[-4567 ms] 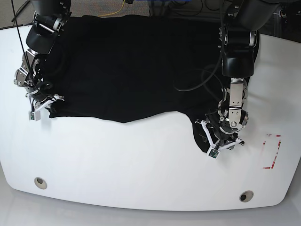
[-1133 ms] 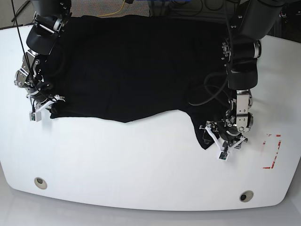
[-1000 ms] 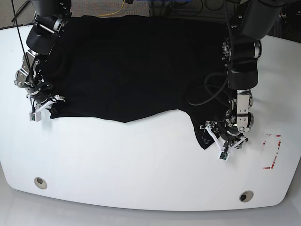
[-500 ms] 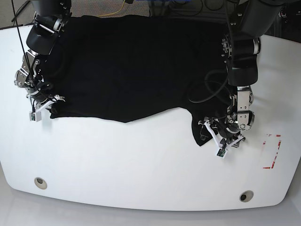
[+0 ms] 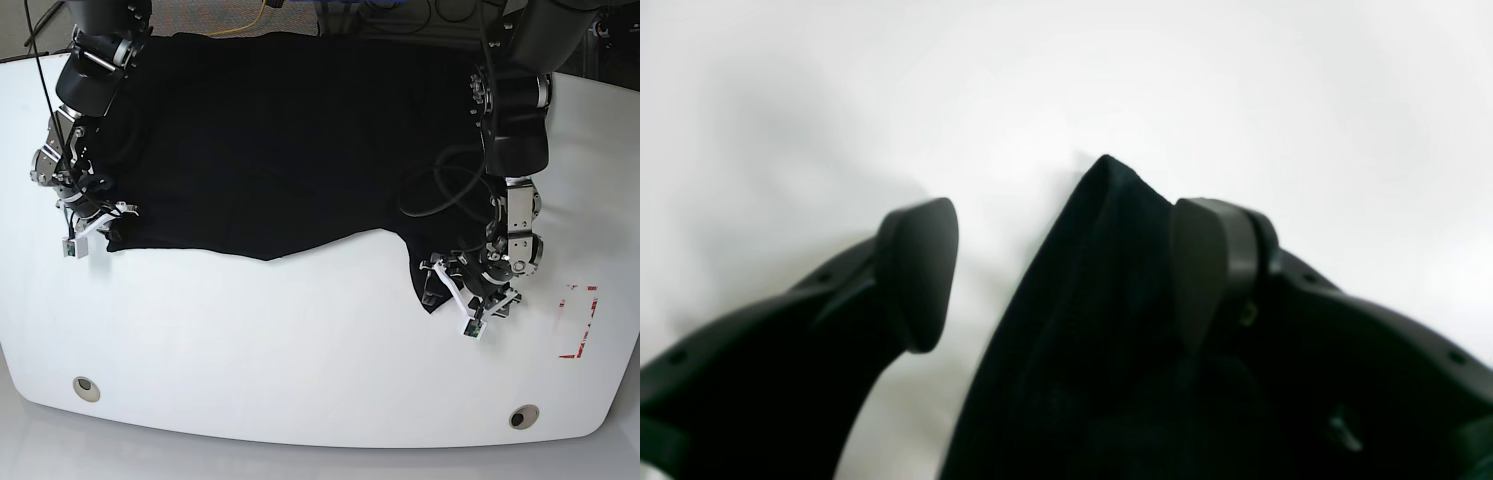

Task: Layout the t-shirt on the table in an organized manner, then fold the t-shirt properly
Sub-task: 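Hold the hem corners with both grippers and tug them outward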

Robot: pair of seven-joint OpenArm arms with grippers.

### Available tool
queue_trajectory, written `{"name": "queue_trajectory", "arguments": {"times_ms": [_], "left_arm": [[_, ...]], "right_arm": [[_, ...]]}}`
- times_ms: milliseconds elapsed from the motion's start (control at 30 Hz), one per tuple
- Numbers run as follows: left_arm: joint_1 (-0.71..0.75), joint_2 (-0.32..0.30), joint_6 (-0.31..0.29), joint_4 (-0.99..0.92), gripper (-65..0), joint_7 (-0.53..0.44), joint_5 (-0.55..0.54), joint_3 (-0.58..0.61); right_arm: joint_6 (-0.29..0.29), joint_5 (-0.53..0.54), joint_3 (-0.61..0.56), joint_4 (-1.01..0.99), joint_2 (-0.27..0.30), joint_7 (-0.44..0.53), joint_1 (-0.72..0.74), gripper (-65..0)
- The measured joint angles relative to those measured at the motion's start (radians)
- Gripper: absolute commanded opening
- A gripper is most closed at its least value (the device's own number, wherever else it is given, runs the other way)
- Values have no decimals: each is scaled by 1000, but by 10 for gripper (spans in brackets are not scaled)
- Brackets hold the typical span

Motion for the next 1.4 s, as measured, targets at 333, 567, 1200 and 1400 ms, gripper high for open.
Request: {"name": "queue_trajectory", "arguments": {"times_ms": [333,567,1200,1400], "left_arm": [[-5,-1,1,-80,-183,-26,-1,3],[-14,-2,2,-100,-188,-25,-11,3],[-14,-11,-5,-100,-650,-26,-12,7],[-13,-30,-4,-100,-650,-25,-15,1]], "right_arm": [[0,0,0,0,0,0,0,-646],[0,0,0,0,0,0,0,-646],[0,0,0,0,0,0,0,-646],[0,0,0,0,0,0,0,-646]]}}
